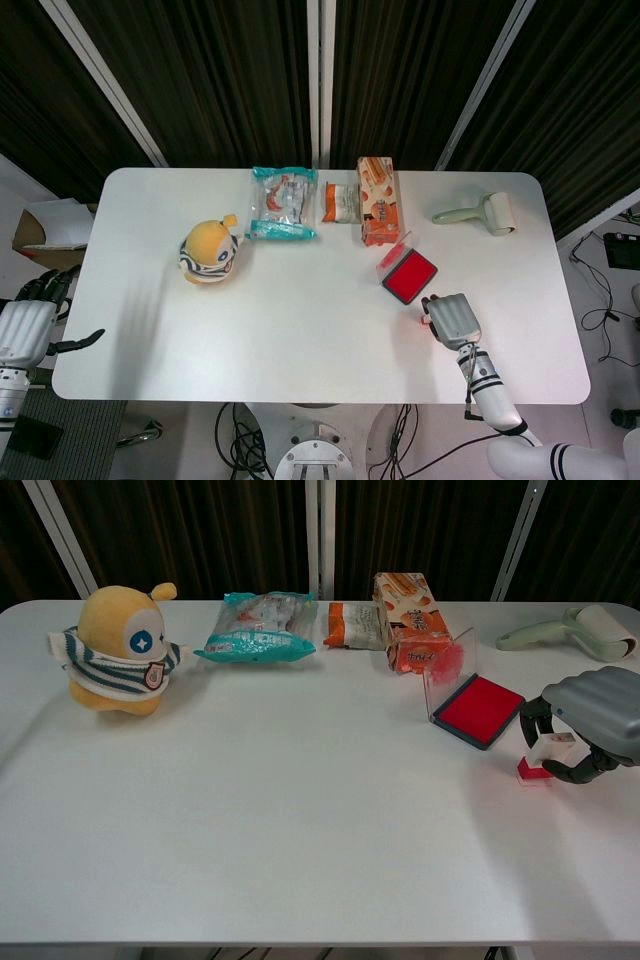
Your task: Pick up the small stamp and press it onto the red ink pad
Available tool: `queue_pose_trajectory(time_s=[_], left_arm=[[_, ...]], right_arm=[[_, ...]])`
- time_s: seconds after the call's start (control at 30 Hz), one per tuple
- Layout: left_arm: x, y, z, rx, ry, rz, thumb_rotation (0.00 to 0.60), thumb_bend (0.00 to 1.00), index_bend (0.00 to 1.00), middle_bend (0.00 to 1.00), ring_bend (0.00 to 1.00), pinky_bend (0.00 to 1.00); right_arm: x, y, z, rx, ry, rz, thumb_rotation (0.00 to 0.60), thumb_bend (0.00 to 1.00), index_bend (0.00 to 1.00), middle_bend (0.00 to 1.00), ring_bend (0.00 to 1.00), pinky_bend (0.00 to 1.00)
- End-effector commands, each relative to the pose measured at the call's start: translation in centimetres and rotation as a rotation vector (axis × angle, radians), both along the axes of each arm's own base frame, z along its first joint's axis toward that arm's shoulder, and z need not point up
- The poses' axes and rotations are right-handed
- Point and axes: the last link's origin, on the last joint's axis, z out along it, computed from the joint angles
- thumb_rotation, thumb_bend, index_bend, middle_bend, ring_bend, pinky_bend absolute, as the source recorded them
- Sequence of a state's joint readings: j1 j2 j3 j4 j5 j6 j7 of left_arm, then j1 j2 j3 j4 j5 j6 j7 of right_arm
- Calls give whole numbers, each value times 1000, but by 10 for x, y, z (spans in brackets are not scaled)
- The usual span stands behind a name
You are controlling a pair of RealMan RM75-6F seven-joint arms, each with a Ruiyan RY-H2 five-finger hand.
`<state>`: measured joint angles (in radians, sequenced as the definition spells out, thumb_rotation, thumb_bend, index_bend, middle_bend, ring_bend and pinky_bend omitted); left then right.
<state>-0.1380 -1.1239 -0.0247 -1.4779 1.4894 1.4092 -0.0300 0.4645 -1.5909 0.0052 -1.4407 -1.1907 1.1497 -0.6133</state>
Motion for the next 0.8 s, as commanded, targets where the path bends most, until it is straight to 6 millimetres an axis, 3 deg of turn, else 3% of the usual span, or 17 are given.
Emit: queue_pose_trajectory(time_s=[0.03, 0.67, 0.8], left_arm=[[0, 0, 0, 1, 0, 1, 349, 104, 54, 169, 118, 199], [-2, -1, 0, -2, -1, 6, 348, 103, 54, 169, 118, 199], [-2, -1, 0, 0, 0, 6, 348, 104, 54, 169, 118, 199]], right_arm=[[1, -1, -1, 5, 1, 2, 600, 301, 547, 530, 730, 931], [4, -1, -1, 37, 19, 6, 600, 264, 418, 417, 726, 931], [4, 0, 1, 45, 24, 7, 600, 254, 352, 367, 725, 931]])
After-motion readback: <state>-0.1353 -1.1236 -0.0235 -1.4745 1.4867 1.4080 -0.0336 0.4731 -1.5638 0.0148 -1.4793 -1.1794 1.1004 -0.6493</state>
